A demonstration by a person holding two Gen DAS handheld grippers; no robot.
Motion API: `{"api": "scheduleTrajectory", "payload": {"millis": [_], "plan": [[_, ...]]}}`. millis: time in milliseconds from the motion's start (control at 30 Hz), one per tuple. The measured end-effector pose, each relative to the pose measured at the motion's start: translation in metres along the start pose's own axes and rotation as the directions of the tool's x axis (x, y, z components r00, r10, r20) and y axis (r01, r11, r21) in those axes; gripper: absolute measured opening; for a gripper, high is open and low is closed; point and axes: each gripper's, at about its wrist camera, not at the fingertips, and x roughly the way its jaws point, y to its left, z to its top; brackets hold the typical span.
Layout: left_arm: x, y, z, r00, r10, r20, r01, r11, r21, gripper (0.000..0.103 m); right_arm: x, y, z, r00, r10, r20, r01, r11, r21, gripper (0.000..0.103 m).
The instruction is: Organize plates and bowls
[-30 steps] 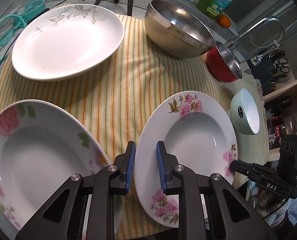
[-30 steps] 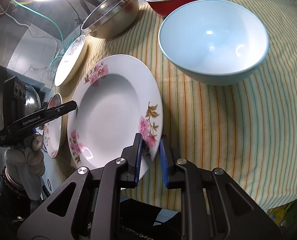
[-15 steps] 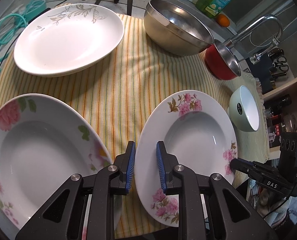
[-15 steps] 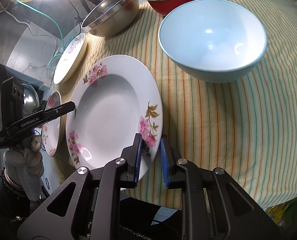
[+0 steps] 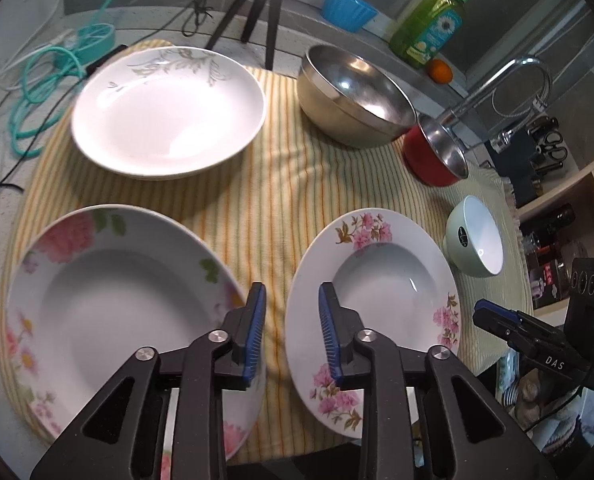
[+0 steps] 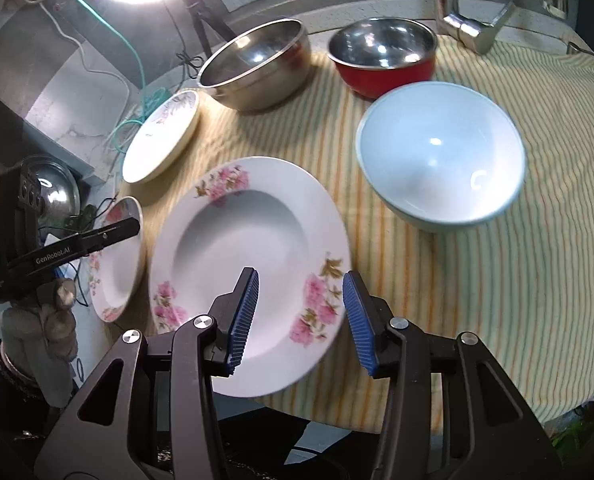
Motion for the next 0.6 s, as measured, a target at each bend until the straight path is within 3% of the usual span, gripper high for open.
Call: {"api": "scheduleTrajectory", "payload": {"millis": [300,600], "plan": [[-0.037,0.036,-0.022,0.995,0.067,0.08,-0.057,0.99,-0.129,0.028,0.022,0.044,0.013,0.996,0.075,-0.037,-0.079,0.993,-0.093,0.046],[-0.066,0.082,-0.045,0.98,0.149,0.133,-0.109,0.957,-0.27,0.028,0.053,0.099,0.023,0.987,0.12,-0.107,-0.141,0.967,-0.211,0.046]]}}
